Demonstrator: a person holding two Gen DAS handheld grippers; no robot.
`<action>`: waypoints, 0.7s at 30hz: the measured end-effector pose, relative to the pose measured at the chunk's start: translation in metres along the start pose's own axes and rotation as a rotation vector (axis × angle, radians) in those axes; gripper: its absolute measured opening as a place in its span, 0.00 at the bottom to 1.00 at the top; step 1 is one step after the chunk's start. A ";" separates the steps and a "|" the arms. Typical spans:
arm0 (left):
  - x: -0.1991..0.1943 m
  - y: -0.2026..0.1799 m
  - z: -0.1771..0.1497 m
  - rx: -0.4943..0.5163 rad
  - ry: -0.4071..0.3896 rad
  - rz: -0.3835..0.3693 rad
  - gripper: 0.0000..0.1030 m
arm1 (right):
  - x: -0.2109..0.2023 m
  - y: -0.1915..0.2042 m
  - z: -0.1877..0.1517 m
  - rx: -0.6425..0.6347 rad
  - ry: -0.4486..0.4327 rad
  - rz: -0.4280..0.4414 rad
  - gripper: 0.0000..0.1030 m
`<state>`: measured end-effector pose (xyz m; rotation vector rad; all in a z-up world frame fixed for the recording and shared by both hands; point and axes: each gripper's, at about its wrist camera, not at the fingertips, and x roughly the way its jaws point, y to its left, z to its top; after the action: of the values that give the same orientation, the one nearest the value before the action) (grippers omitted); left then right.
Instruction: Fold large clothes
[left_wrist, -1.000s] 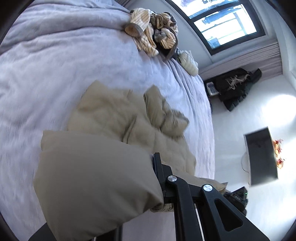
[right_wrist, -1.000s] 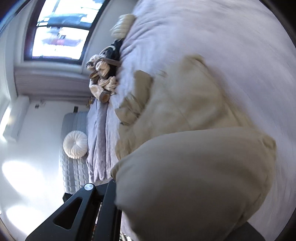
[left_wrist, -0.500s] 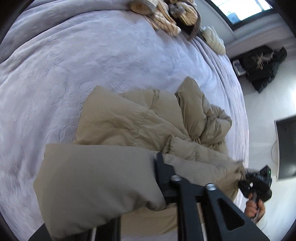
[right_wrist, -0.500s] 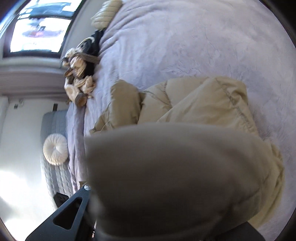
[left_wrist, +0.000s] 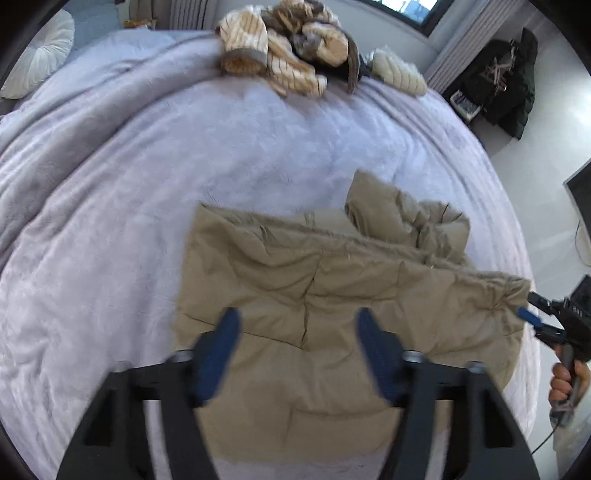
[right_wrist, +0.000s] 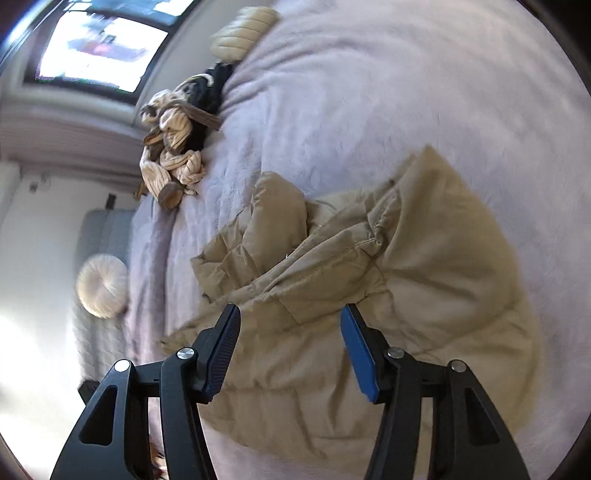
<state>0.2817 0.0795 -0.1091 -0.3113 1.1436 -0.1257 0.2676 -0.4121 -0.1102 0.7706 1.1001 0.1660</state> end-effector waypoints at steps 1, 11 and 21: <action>0.009 -0.001 0.000 0.000 0.006 0.000 0.45 | -0.003 0.003 -0.004 -0.031 -0.008 -0.032 0.33; 0.104 0.002 0.025 -0.019 -0.005 0.155 0.42 | 0.033 -0.036 0.013 -0.228 -0.050 -0.389 0.05; 0.143 0.008 0.056 -0.036 0.023 0.139 0.43 | 0.079 -0.089 0.069 -0.005 -0.024 -0.373 0.00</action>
<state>0.3910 0.0605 -0.2153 -0.2618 1.1872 0.0135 0.3417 -0.4727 -0.2089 0.5489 1.1998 -0.1555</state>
